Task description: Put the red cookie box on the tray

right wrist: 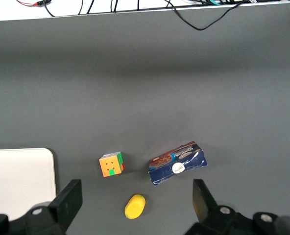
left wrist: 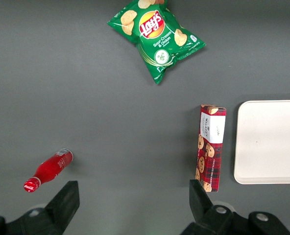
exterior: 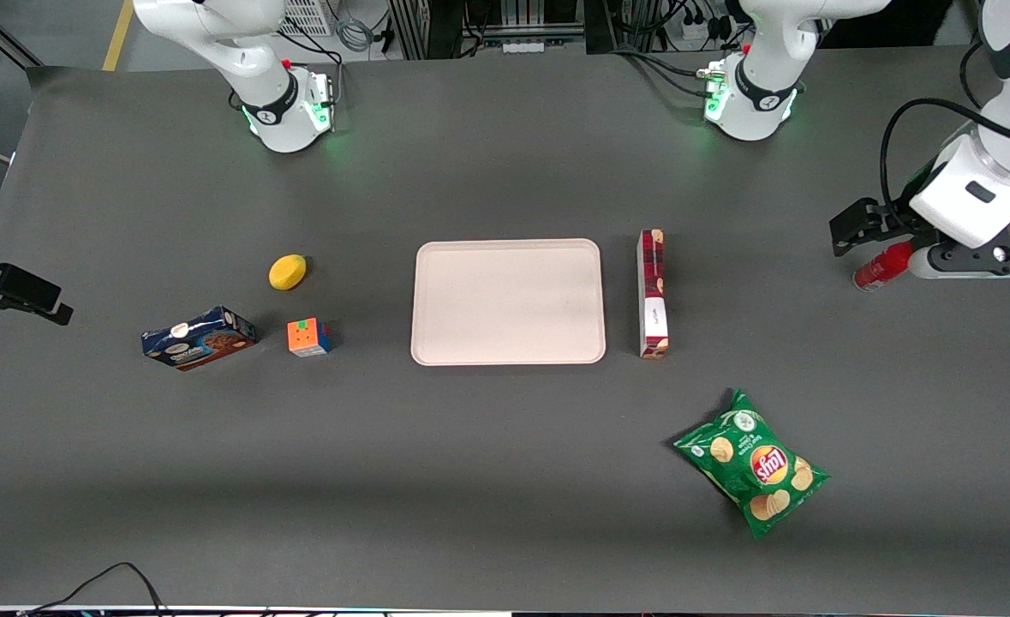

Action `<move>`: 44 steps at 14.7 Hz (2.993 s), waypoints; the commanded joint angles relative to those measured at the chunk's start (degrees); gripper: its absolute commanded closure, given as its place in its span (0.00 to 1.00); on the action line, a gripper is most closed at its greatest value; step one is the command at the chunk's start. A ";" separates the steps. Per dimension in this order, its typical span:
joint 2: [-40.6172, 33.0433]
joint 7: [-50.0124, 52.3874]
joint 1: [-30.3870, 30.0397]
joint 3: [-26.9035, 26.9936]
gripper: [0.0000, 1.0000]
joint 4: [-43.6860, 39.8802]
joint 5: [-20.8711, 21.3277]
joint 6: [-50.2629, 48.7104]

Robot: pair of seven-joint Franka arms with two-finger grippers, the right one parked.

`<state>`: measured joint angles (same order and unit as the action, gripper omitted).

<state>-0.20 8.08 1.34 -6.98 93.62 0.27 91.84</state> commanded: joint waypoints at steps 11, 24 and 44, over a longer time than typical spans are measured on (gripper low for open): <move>0.64 -0.61 0.51 0.13 0.00 -2.30 0.70 -2.10; 0.55 0.27 0.95 -1.88 0.00 -1.52 0.79 -6.41; -4.99 15.30 1.47 -18.05 0.00 43.12 -7.21 41.46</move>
<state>-5.03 22.54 2.50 -23.46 131.65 -5.14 125.36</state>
